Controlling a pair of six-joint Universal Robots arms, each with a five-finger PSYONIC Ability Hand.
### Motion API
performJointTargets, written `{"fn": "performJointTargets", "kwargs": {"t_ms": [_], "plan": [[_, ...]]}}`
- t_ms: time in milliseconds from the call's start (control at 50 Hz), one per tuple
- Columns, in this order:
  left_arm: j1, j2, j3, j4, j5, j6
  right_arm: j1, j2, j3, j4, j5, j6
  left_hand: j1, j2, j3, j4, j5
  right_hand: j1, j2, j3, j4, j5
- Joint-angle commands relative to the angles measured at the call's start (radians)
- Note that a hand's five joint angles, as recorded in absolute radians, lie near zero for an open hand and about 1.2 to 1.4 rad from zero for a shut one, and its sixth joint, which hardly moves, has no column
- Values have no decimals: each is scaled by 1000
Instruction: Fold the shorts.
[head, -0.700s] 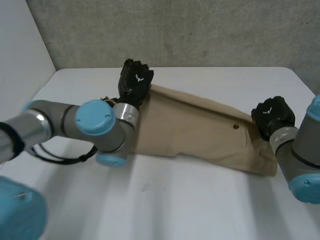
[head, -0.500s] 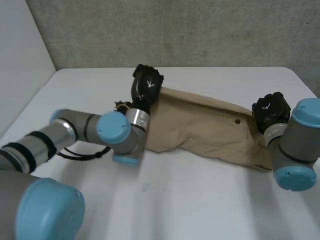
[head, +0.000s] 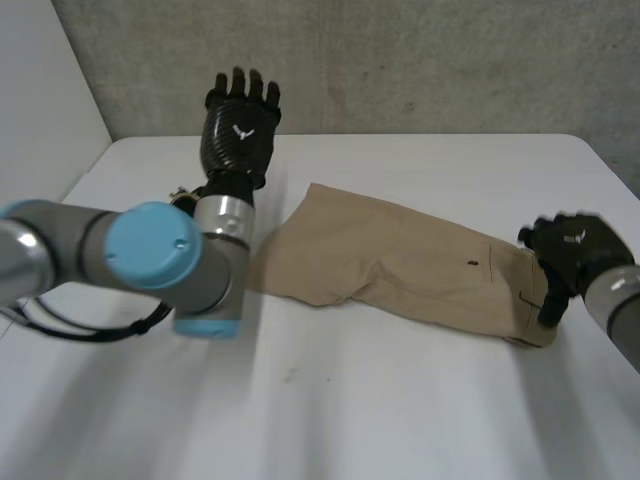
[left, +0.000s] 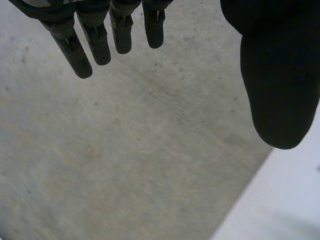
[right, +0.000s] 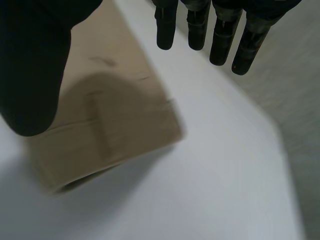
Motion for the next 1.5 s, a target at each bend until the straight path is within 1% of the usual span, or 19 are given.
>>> {"fn": "performJointTargets", "kwargs": {"t_ms": [20,100,180,200,240,320,540,620,700,800,920,980,1000,1020,1080,1160,1260,1340,1500], "plan": [[2,161,-210,-161,71,-183,-79,20,71,-14,-128,91,-15,-28,-35,-26,-43,-27,-42,-38,-58,-57],[2,195,-247,-237,78,-240,-94,101,74,-93,-151,91,-15,-28,-35,-26,-43,177,161,165,145,147],[2,209,-264,-261,78,-256,-98,177,51,-172,-120,83,-15,-28,-35,-26,-43,775,759,763,744,745],[3,212,-267,-261,78,-257,-99,187,40,-184,-108,79,-15,-28,-35,-26,-43,1020,1005,1009,989,990],[8,218,-274,-261,77,-257,-102,190,29,-182,-96,70,-15,-28,-35,-26,-43,1195,1179,1183,1163,1165],[22,229,-282,-266,75,-256,-142,178,31,-163,-80,-17,-15,-28,-35,-26,-43,1195,1179,1183,1164,1165],[55,318,-348,-270,74,-257,-208,54,3,-100,-50,-576,-15,-28,-35,-26,-43,1195,1179,1183,1164,1165],[58,336,-366,-270,72,-257,-132,51,-53,-107,-65,-740,-15,-28,-35,-26,-43,1195,1179,1183,1164,1165],[57,338,-366,-269,71,-257,59,77,-136,-121,-115,-841,-15,-28,-35,-26,-43,1195,1179,1183,1164,1165],[52,338,-343,-264,69,-254,261,195,-243,-140,-267,-875,-15,-28,-35,-26,-43,1195,1179,1183,1164,1165],[39,325,-262,-264,65,-254,370,305,-328,-132,-356,-756,-15,-28,-35,-26,-43,1195,1179,1183,1164,1165],[19,307,-209,-263,51,-254,389,348,-375,-130,-356,-578,-15,-28,-35,-26,-43,1132,1116,1120,1101,1102],[13,295,-192,-264,46,-254,387,351,-386,-130,-355,-521,-15,-28,-35,-26,-43,934,918,922,903,904],[5,283,-173,-264,40,-254,386,351,-404,-126,-352,-410,-15,-28,-35,-26,-43,458,442,446,427,428],[-26,236,-100,-266,11,-254,381,338,-417,-123,-350,-224,-15,-28,-35,-26,-43,-27,-42,-38,-58,-57],[-49,181,-17,-267,-11,-254,360,241,-400,-112,-347,119,-15,-28,-35,-26,-43,-27,-42,-38,-58,-57],[-98,114,80,-277,-6,-254,237,120,-360,-58,-335,365,-6,-19,-25,-17,-34,-27,-42,-38,-58,-57],[-144,56,146,-319,0,-256,148,62,-345,41,-301,433,6,-7,-14,-5,-22,-27,-42,-38,-58,-57],[-210,-9,187,-450,72,-301,61,54,-307,123,-197,369,44,31,24,33,16,-27,-42,-38,-58,-57]]}}
